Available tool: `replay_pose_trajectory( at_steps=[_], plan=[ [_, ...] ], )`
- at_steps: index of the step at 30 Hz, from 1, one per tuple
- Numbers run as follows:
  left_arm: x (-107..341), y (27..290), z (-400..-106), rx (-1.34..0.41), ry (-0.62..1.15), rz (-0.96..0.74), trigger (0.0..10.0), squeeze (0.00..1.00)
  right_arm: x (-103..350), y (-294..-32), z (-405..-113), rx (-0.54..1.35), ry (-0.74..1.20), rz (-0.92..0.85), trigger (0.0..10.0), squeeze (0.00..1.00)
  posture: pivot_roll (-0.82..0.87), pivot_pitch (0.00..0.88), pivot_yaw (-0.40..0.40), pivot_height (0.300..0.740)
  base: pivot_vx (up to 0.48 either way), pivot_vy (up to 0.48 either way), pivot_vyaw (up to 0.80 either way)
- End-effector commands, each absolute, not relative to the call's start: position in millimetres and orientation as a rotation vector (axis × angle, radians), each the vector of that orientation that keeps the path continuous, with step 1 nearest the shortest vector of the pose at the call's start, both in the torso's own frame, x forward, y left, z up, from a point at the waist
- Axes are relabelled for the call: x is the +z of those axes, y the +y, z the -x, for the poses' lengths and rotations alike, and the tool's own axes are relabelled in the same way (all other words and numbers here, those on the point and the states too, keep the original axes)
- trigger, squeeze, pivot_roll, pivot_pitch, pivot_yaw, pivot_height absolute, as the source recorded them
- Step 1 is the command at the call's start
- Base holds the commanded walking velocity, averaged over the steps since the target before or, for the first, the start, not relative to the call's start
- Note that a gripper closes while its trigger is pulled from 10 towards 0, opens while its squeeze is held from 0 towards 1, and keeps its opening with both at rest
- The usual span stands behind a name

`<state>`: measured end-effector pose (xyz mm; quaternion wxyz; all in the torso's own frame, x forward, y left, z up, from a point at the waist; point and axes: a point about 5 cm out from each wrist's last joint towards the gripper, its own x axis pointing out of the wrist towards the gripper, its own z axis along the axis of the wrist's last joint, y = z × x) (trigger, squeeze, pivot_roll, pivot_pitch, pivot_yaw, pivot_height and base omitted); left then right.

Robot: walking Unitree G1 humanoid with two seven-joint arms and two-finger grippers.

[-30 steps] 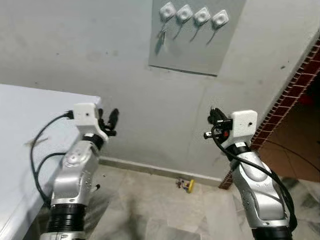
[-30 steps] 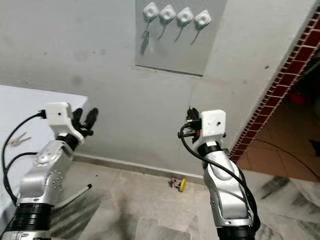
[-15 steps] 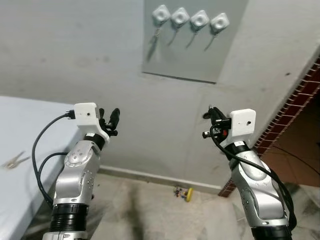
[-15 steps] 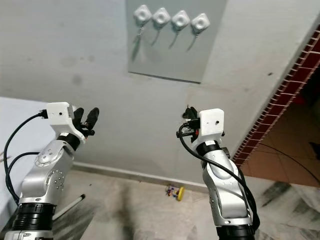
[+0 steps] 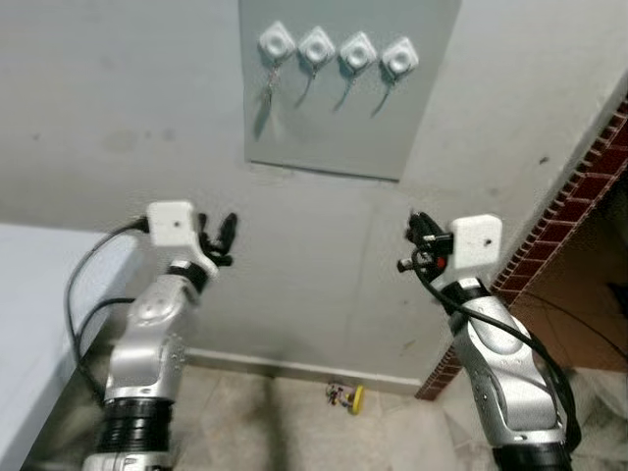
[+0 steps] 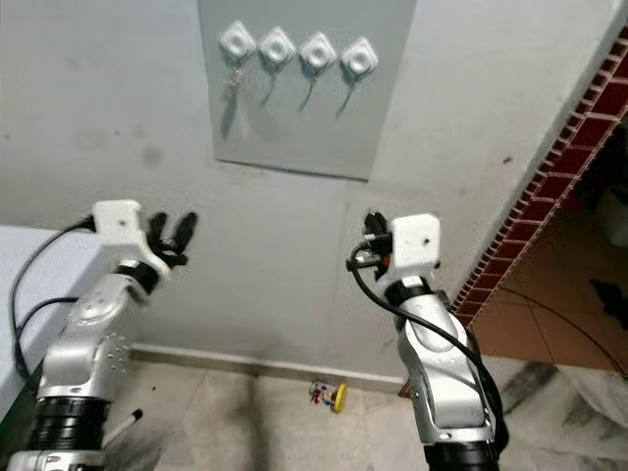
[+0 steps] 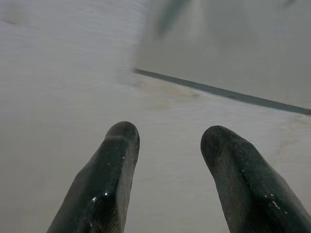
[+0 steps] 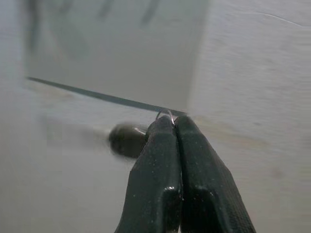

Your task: Hang keys on a hook

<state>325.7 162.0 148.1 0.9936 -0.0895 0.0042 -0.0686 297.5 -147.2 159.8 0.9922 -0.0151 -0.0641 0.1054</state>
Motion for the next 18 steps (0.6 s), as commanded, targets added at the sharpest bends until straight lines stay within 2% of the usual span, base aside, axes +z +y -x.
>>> replay_pose_trajectory(
  at_steps=[1,11,18],
  plan=[
    [151.3,152.9,-327.4,-0.162,0.002,0.175,10.0,0.00,165.8,-155.1,-297.4,0.182,-0.146,0.040,10.0,0.00,-0.07,0.029,-0.061,0.740,0.394,0.000,0.00],
    [152.1,153.8,-327.8,-0.154,0.001,0.174,10.0,0.00,165.4,-155.1,-297.0,0.186,-0.143,0.042,10.0,0.00,-0.07,0.033,-0.060,0.740,0.391,0.000,0.00],
    [159.8,147.6,-328.4,-0.174,-0.040,0.112,10.0,0.00,166.0,-154.7,-298.0,0.192,-0.143,0.043,10.0,0.00,-0.07,0.035,-0.061,0.740,0.000,0.000,0.00]
  ],
)
